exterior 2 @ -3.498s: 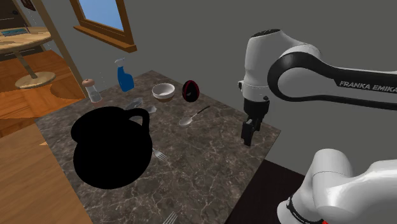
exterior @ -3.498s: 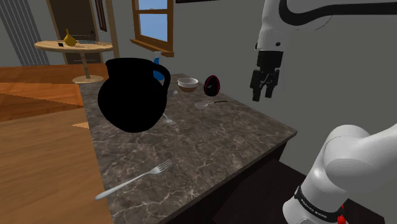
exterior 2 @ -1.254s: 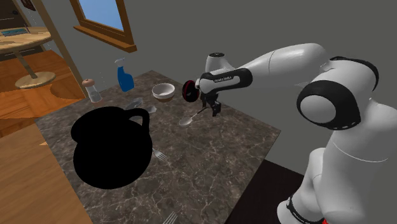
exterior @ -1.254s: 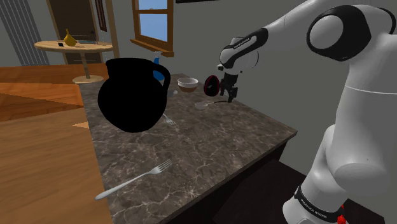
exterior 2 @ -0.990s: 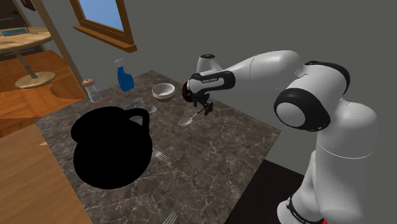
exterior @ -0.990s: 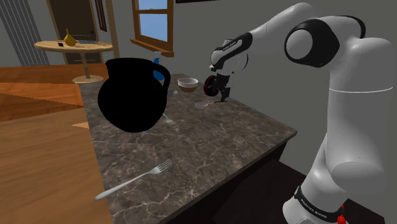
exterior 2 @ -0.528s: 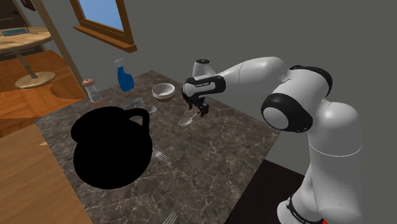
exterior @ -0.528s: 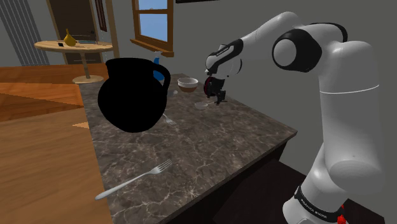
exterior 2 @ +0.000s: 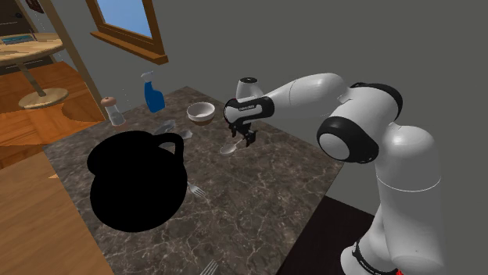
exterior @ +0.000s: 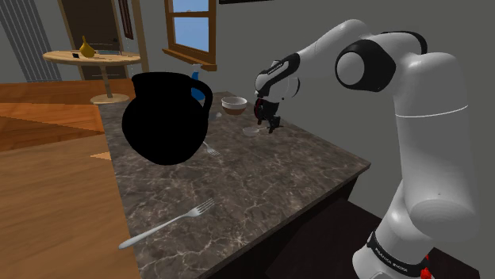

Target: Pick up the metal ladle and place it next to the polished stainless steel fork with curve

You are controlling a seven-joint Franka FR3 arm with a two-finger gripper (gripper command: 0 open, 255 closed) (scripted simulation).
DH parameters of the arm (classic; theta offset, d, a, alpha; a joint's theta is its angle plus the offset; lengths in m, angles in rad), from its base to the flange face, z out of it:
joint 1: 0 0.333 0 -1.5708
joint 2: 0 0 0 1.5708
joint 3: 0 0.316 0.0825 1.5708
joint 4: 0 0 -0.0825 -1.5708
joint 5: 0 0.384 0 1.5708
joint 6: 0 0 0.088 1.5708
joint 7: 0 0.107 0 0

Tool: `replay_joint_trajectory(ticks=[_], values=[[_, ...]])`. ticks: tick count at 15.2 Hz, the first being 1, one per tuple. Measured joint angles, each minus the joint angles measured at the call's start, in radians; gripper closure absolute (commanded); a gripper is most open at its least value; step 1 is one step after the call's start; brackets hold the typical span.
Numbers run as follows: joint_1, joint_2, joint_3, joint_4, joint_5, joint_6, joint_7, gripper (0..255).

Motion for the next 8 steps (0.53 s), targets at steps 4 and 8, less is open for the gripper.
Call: replay_joint_trajectory(ticks=[4, 8], values=[[0.000, 0.000, 0.000, 0.000, 0.000, 0.000, 0.000, 255], [0.000, 0.000, 0.000, 0.000, 0.000, 0.000, 0.000, 255]])
